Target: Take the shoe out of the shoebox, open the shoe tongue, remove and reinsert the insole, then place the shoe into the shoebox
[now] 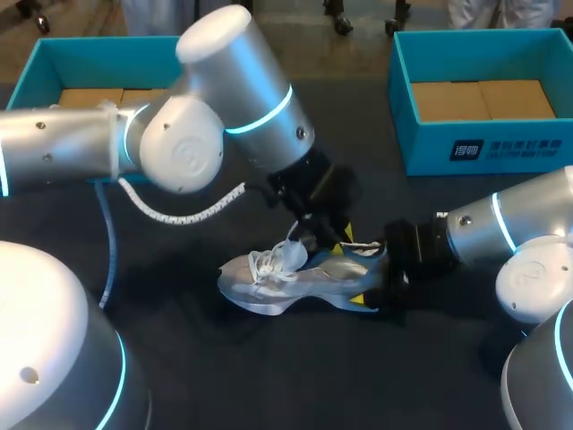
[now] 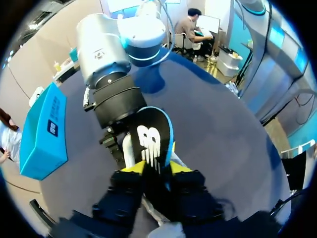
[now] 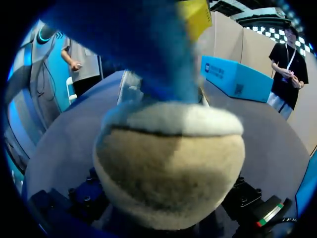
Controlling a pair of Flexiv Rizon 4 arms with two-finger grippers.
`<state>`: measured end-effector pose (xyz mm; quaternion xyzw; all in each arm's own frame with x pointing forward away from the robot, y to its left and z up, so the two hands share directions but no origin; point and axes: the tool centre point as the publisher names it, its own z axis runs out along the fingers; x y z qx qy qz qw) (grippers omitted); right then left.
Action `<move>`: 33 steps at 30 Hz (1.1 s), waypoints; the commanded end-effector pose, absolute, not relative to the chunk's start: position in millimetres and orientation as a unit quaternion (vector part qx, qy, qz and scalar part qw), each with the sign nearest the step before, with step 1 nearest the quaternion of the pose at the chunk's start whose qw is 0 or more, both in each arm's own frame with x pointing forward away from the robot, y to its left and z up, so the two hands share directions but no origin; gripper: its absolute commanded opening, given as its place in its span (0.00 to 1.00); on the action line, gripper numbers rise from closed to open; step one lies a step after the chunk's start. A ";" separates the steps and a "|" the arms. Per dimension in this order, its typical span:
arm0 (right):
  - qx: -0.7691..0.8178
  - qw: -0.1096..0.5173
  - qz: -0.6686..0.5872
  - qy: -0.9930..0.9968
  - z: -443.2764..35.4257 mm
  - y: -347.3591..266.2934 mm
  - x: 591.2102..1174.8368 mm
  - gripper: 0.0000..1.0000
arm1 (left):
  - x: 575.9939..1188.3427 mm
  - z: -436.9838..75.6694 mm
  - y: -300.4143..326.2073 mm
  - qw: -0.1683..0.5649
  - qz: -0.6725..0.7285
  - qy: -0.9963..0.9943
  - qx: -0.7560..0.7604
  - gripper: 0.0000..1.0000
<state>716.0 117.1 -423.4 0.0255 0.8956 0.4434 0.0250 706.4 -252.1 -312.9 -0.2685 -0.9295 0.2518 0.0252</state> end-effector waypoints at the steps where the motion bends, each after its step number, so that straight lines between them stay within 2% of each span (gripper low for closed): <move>1: 0.026 0.026 0.442 0.897 -424.8 118.7 714.4 0.00 | 694.9 -311.8 -240.4 -0.009 0.254 -0.931 -0.260 0.44; 6: 0.026 0.026 0.442 0.897 -424.8 118.7 714.4 0.00 | 692.2 -313.1 -237.4 -0.037 0.254 -0.932 -0.255 0.50; 19: 0.026 0.026 0.442 0.897 -424.8 118.7 714.4 0.00 | 700.1 -317.1 -242.8 -0.113 0.252 -0.934 -0.228 0.48; 33: 0.026 0.026 0.442 0.897 -424.8 118.7 714.4 0.00 | 719.0 -325.7 -257.9 -0.113 0.277 -0.933 -0.198 0.45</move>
